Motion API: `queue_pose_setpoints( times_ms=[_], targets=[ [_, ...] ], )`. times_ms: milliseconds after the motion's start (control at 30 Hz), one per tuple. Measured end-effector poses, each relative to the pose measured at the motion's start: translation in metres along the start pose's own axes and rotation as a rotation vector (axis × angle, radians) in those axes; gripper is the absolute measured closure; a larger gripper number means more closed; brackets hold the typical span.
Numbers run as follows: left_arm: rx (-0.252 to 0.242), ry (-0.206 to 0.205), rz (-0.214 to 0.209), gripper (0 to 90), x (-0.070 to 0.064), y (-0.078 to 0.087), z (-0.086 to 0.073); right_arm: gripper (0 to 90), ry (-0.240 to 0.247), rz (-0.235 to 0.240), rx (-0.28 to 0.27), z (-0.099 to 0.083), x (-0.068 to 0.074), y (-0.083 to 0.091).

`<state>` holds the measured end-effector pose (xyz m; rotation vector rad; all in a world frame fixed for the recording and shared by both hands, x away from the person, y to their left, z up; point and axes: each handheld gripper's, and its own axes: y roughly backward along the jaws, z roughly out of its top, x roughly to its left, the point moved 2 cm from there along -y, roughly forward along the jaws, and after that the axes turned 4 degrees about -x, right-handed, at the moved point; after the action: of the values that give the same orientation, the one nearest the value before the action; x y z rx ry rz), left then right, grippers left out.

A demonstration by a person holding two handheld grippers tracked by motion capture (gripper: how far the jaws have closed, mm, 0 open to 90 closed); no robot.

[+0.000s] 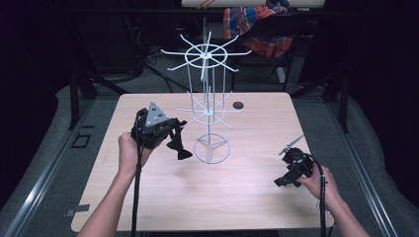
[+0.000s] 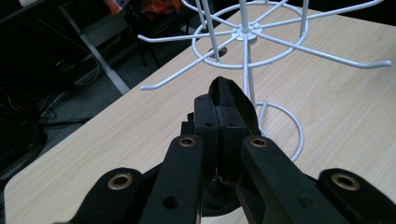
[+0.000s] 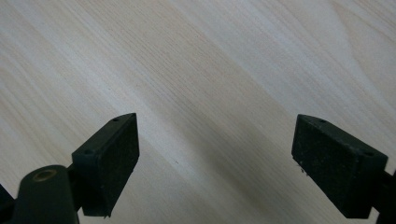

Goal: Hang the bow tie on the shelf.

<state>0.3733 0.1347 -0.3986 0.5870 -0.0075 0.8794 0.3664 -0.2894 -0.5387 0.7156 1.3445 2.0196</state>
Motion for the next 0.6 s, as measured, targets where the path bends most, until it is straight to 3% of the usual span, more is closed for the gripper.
queue_pose_setpoints(
  times_ms=[67,100,200,267,300,333,367,433,500,600],
  targets=[
    [0.003,-0.007,0.000,89.1,0.0002,-0.0008,0.0001,14.8,-0.029,0.000,-0.035,-0.0008,0.0017,-0.0026],
    [0.001,-0.001,-0.003,89.1,-0.0004,-0.0017,0.0000,14.8,0.022,-0.002,0.027,0.0007,-0.0015,0.0015],
    [0.010,-0.011,-0.010,89.1,-0.0008,-0.0029,0.0000,14.8,-0.013,0.001,-0.013,-0.0004,0.0006,-0.0012],
    [0.013,-0.016,-0.011,89.1,-0.0012,-0.0036,0.0003,14.7,0.003,0.001,0.006,0.0000,-0.0006,0.0002],
    [0.018,-0.025,-0.017,89.1,-0.0014,-0.0050,0.0004,14.7,-0.023,0.000,-0.025,-0.0007,0.0011,-0.0023],
    [0.018,-0.025,-0.017,89.1,-0.0014,-0.0050,0.0004,14.7,-0.023,0.000,-0.025,-0.0007,0.0011,-0.0023],
    [0.028,-0.031,-0.020,89.0,-0.0018,-0.0063,0.0001,14.7,0.006,0.000,0.012,0.0002,-0.0006,0.0000],
    [0.036,-0.037,-0.021,89.0,-0.0015,-0.0066,-0.0001,14.8,0.007,-0.001,0.009,0.0003,-0.0005,0.0001],
    [0.039,-0.041,-0.017,88.9,-0.0008,-0.0071,-0.0007,14.8,-0.021,-0.001,-0.030,-0.0003,0.0017,-0.0021],
    [0.045,-0.041,-0.023,89.0,-0.0003,-0.0073,-0.0011,14.7,0.005,0.000,0.004,0.0004,-0.0001,-0.0001]
  ],
)
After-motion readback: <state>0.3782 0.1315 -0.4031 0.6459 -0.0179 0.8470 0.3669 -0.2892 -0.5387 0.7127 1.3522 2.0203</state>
